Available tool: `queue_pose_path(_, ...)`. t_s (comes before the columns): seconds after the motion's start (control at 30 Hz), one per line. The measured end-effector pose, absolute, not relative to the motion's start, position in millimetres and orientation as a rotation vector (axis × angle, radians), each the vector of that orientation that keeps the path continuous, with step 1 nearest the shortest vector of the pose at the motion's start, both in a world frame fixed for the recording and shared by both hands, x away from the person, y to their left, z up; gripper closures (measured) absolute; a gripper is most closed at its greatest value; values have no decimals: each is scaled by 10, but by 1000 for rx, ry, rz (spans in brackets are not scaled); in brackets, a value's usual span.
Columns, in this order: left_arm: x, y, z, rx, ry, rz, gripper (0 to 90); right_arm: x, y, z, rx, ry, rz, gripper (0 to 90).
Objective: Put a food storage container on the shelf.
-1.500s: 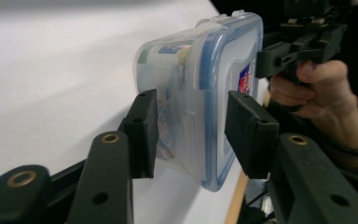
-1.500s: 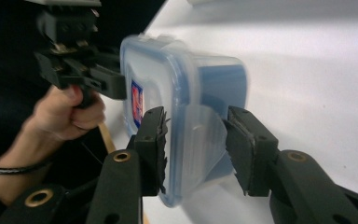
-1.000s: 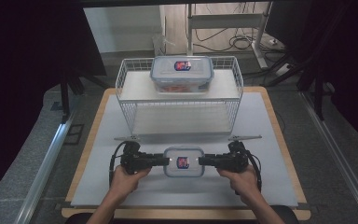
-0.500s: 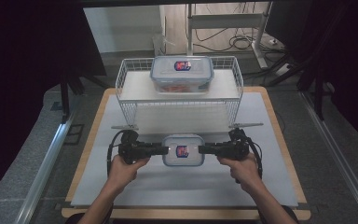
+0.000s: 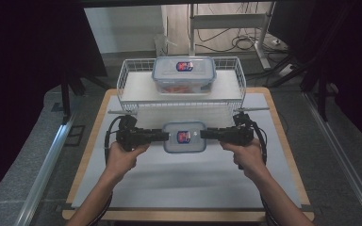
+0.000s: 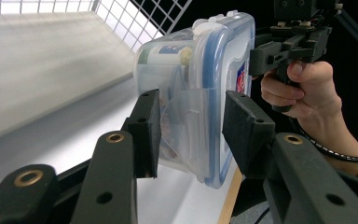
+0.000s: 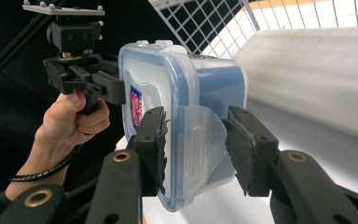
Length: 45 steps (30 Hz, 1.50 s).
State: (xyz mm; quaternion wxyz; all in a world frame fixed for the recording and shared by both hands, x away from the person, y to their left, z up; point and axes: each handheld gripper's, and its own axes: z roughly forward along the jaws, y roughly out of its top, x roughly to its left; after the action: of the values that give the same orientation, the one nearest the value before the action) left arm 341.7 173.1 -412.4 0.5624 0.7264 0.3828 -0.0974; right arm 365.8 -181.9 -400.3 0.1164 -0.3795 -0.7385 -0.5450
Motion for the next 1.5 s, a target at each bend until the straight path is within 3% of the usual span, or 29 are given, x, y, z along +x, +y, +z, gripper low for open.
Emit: queue_pose_path(1.5, 4233, 1901, -2820, 1646, 880, -131, 572, 4406, -1640, -2755, -1118, -2146, -1761, 583)
